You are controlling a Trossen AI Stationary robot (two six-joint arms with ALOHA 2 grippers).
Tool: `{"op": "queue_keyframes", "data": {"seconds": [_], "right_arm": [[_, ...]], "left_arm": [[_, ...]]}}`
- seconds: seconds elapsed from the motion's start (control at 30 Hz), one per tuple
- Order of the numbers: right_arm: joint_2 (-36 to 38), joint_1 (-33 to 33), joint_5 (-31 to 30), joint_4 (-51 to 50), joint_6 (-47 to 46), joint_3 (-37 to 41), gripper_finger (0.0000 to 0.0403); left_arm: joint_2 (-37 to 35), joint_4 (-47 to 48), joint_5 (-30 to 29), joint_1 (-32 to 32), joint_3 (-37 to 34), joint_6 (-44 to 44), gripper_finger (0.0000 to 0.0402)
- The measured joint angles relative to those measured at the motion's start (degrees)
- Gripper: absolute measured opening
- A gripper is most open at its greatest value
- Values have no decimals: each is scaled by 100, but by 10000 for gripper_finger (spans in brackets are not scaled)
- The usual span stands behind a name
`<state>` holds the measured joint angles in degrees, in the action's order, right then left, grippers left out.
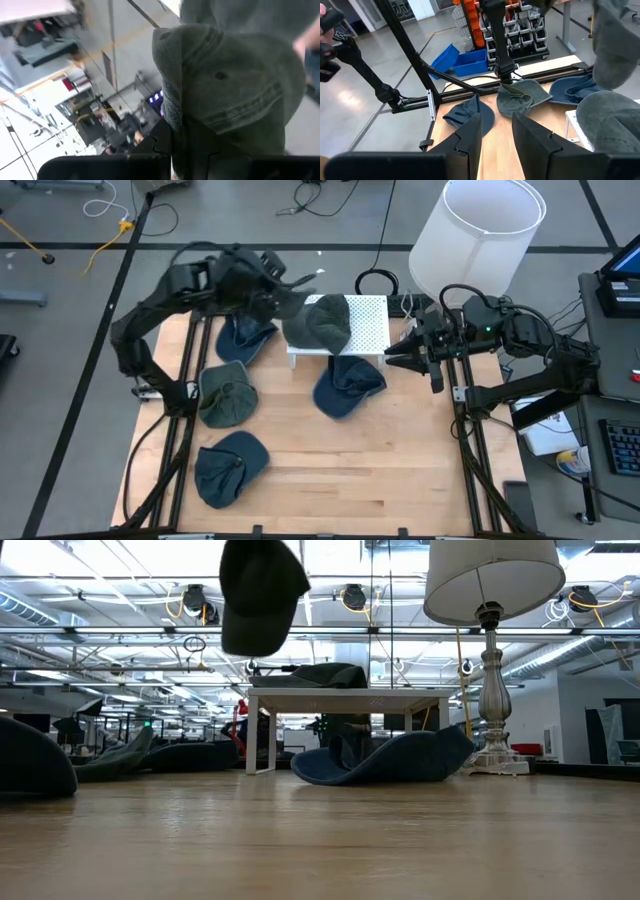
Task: Pick & Place hat
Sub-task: Stack the right gray cap on top of the gray cap on the shelf
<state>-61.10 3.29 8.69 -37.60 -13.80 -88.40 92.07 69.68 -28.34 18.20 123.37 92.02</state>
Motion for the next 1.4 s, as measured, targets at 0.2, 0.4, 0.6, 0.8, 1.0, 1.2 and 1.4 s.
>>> {"op": "queue_keyframes", "data": {"seconds": [0.2, 0.4, 0.6, 0.8, 1.0, 1.2, 1.4], "right_arm": [[0, 0, -14, 2, 254, 0, 98], [-93, -2, -659, 22, 138, 0, 98], [-459, -4, -1331, 462, 111, 0, 97], [-973, 1, -1345, 984, 247, 0, 144], [-1419, 13, -1342, 915, 117, 0, 237], [-1748, 13, -1346, 1501, 194, 2, 289], [-1869, 13, -1628, 2245, 463, 2, 296]], "left_arm": [[240, -31, -170, 138, 0, 497, 26], [233, -219, -288, -72, 0, 434, 26], [91, -269, -359, -686, 2, 196, 26], [-73, -406, -750, -1307, -4, 46, 26], [-294, -826, -822, -1819, -4, -198, 26], [-538, -1480, -817, -2227, 8, -371, 26], [-652, -1654, -888, -2498, -2, -432, 26]]}}
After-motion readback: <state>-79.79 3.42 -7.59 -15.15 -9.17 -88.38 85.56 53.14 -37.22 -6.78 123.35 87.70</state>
